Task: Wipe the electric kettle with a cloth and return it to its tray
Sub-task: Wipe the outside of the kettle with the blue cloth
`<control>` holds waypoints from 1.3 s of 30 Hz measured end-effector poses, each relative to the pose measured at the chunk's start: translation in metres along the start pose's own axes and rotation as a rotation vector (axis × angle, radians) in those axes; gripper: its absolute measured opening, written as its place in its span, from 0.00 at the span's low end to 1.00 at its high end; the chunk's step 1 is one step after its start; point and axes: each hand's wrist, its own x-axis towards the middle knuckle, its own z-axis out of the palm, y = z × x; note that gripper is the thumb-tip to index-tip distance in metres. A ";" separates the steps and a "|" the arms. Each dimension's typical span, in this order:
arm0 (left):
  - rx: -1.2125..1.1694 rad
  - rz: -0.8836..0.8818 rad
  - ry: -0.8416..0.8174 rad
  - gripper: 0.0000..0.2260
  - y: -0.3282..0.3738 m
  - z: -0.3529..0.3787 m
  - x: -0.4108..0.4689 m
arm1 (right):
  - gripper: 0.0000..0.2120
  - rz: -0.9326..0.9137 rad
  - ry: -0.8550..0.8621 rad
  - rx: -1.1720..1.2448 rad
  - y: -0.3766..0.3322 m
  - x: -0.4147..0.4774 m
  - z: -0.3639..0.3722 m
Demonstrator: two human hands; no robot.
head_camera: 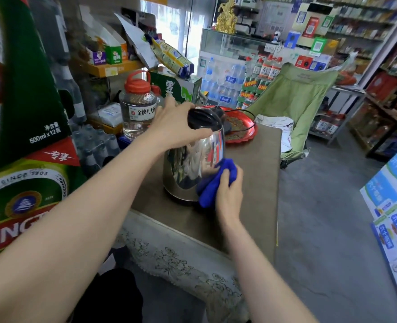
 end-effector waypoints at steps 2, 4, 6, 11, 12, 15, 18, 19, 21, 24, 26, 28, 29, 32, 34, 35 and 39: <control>-0.079 0.008 -0.007 0.38 -0.005 0.004 0.001 | 0.18 -0.117 0.014 0.007 0.003 -0.039 0.009; -0.176 0.020 -0.013 0.38 -0.005 0.009 0.003 | 0.20 -0.297 0.016 -0.002 -0.007 -0.048 0.014; -0.230 0.051 -0.010 0.37 -0.006 0.011 0.006 | 0.20 -0.445 -0.029 -0.051 -0.025 -0.032 0.017; -0.139 0.038 0.074 0.36 -0.004 0.016 0.007 | 0.19 -0.410 -0.029 0.016 -0.051 0.025 0.020; -0.099 0.030 0.088 0.36 -0.001 0.018 0.007 | 0.19 -0.321 -0.012 0.052 -0.048 0.032 0.018; -0.068 0.029 0.108 0.35 0.006 0.023 0.008 | 0.18 -0.053 0.041 0.113 -0.027 0.036 0.008; -0.051 0.033 0.113 0.34 0.006 0.023 0.008 | 0.19 -0.097 0.025 0.061 -0.011 0.002 0.011; -0.041 0.038 0.113 0.34 0.005 0.023 0.008 | 0.20 -0.197 0.023 0.050 -0.013 -0.010 0.014; -0.032 0.052 0.118 0.33 0.004 0.023 0.007 | 0.22 -0.414 0.007 0.037 -0.026 -0.015 0.016; -0.032 0.052 0.132 0.32 0.004 0.023 0.008 | 0.19 -0.535 -0.034 0.020 -0.055 0.016 0.017; -0.042 0.047 0.128 0.33 0.004 0.022 0.007 | 0.16 -0.380 -0.007 0.043 -0.066 0.042 0.013; -0.052 0.047 0.126 0.33 0.004 0.022 0.006 | 0.15 -0.183 0.005 0.115 -0.062 0.056 0.008; -0.053 0.047 0.128 0.33 0.005 0.022 0.006 | 0.15 -0.133 0.011 0.128 -0.057 0.055 0.008; -0.041 0.045 0.141 0.33 0.006 0.024 0.006 | 0.17 -0.296 0.046 0.053 -0.038 0.020 0.014; -0.041 0.043 0.138 0.32 0.005 0.024 0.007 | 0.19 -0.494 0.026 -0.003 -0.027 -0.003 0.021; -0.045 0.043 0.136 0.32 0.005 0.024 0.007 | 0.19 -0.553 0.012 -0.024 -0.027 -0.004 0.022; -0.047 0.036 0.112 0.33 0.006 0.022 0.009 | 0.15 -0.396 -0.007 0.042 -0.052 0.031 0.013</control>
